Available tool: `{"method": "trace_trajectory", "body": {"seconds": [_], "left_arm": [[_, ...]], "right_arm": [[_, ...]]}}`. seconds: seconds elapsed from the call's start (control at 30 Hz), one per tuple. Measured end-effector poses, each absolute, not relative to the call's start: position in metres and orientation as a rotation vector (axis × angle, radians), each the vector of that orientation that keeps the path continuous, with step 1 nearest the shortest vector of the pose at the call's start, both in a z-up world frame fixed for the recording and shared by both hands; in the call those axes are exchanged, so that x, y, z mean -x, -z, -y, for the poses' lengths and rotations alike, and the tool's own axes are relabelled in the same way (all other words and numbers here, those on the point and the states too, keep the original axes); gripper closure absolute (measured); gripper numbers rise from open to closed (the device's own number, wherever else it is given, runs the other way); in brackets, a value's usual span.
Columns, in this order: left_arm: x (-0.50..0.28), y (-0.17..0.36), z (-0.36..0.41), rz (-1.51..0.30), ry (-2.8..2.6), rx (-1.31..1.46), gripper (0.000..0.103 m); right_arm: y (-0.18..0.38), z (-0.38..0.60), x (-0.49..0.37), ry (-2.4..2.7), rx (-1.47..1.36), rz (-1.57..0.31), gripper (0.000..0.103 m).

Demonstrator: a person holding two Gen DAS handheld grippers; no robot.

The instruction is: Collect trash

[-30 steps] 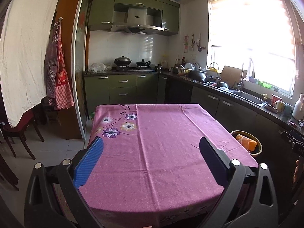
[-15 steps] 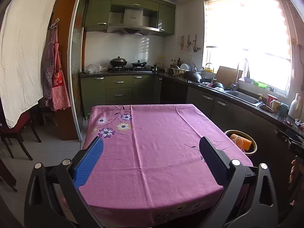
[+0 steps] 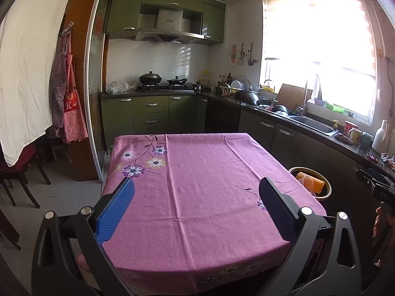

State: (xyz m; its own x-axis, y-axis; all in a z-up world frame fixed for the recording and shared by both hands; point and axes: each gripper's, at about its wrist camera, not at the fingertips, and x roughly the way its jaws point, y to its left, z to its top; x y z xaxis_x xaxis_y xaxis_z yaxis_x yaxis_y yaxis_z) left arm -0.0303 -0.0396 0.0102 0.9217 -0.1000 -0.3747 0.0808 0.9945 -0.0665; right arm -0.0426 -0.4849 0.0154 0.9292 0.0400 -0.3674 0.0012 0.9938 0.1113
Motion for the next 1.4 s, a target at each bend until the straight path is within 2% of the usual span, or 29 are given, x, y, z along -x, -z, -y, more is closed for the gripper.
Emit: {"method": "trace_trajectory", "body": {"seconds": [1.4], "left_arm": [[0.0268, -0.0097, 0.0478, -0.408, 0.143, 0.042, 0.007]], "right_arm": [[-0.0098, 0.4823, 0.0360, -0.045, -0.119, -0.389, 0.005]]}}
